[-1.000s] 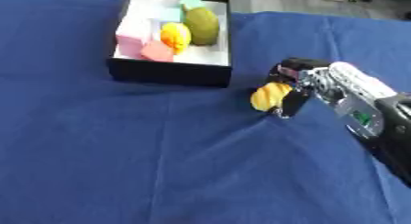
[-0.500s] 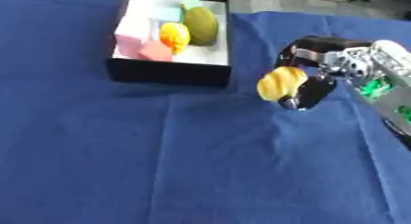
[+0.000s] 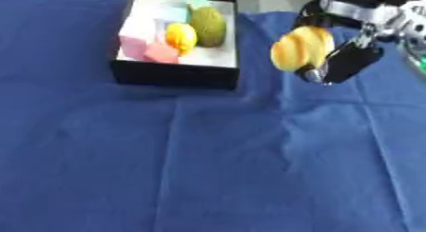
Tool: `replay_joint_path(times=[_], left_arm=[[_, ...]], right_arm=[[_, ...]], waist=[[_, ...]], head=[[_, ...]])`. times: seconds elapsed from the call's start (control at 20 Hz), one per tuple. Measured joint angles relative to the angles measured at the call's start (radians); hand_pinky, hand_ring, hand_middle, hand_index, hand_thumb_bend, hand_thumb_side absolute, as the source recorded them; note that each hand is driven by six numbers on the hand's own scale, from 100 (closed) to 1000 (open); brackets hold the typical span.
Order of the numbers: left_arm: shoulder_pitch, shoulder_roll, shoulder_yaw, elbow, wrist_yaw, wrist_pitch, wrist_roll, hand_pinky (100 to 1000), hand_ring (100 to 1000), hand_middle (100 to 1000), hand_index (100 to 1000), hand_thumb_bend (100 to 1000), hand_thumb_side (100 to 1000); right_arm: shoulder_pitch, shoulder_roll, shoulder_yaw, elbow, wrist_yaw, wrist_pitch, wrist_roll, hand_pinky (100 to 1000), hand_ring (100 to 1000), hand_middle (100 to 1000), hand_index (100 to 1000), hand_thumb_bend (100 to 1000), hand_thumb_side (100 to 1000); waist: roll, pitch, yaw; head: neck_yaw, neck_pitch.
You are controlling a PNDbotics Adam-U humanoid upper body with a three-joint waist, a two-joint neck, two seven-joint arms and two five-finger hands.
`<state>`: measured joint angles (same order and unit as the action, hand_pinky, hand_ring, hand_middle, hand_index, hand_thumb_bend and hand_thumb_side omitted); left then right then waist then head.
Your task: Pick up objects on the table and place them in the box.
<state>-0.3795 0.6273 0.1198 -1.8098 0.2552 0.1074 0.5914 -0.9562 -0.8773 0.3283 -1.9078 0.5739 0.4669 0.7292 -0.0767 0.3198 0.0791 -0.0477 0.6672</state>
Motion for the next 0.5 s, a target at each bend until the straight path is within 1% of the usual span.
replay_joint_path(times=[0.1,0.25,0.35,0.5], left_arm=[[-0.002,0.000,0.000,0.000,0.000,0.000,0.000,764,784,771,794,106,546],[-0.011,0.000,-0.001,0.000,0.000,0.000,-0.002,764,784,771,794,108,543],[-0.018,0.000,-0.002,0.000,0.000,0.000,-0.005,764,784,771,794,110,541],[-0.029,0.000,-0.007,-0.001,0.000,0.001,-0.008,765,785,771,793,115,536]], right_arm=[[-0.098,0.082,0.015,0.080,0.062,-0.016,0.016,819,766,649,735,325,100],[-0.226,0.240,0.048,0.264,0.163,-0.059,0.015,822,770,656,737,322,100],[-0.276,0.336,0.061,0.395,0.223,-0.096,-0.006,823,772,659,738,320,100],[-0.319,0.445,0.066,0.560,0.305,-0.150,-0.056,824,775,663,742,321,100]], waist=[[0.000,-0.001,0.001],[0.000,-0.005,0.012],[0.000,-0.005,0.024],[0.000,-0.005,0.038]], head=[[-0.006,0.001],[-0.018,0.002],[-0.029,0.002],[-0.045,0.004]])
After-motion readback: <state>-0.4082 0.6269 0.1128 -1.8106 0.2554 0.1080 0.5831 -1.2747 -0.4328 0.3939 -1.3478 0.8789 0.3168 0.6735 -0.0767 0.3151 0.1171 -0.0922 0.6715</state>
